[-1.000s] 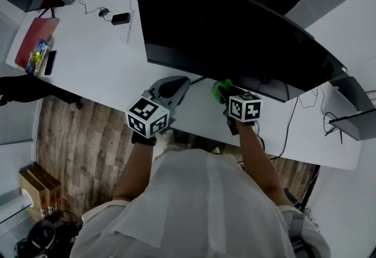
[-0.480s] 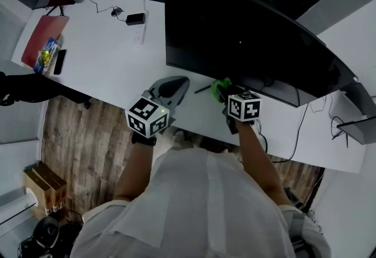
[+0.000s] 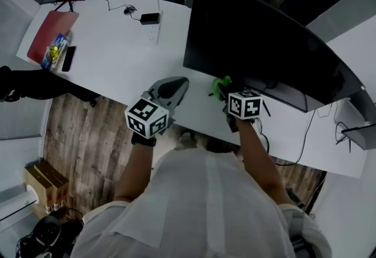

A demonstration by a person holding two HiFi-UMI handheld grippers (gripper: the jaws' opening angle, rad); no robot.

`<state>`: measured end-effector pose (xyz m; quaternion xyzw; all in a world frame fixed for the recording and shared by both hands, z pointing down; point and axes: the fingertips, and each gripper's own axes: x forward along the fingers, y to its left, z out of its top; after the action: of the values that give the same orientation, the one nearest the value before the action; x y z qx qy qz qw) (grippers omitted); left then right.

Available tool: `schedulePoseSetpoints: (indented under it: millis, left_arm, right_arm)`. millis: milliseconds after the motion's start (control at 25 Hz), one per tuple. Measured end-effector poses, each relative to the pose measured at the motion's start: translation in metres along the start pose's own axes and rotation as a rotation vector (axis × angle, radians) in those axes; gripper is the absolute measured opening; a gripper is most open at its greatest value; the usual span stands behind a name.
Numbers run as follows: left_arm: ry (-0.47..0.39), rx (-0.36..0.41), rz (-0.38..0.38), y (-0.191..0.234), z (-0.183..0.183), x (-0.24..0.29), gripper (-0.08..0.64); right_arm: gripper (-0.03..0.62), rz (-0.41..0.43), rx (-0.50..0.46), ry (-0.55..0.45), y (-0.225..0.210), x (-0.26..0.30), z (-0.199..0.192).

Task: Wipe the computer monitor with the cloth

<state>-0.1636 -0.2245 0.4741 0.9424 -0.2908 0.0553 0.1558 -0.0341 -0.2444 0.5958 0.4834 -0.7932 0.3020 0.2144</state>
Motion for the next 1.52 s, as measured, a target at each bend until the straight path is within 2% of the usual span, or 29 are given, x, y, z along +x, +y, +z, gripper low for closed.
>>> schedulePoseSetpoints:
  millis: [720,1280,1400,1520]
  left_arm:
    - [-0.027,-0.02,0.076,0.047,0.003,-0.04,0.021]
    - [-0.037,-0.018,0.103,0.06,0.007,-0.055,0.021]
    - [-0.051,-0.011,0.12,0.065,0.014,-0.062,0.021]
    - [-0.067,-0.001,0.135,0.07,0.022,-0.068,0.021]
  right_arm:
    - [0.071,0.101,-0.101,0.031,0.066,0.056,0.029]
    - [0.071,0.169,-0.157,0.018,0.109,0.083,0.047]
    - [0.071,0.204,-0.203,-0.03,0.131,0.077,0.07]
    - [0.071,0.22,-0.285,-0.134,0.157,0.056,0.119]
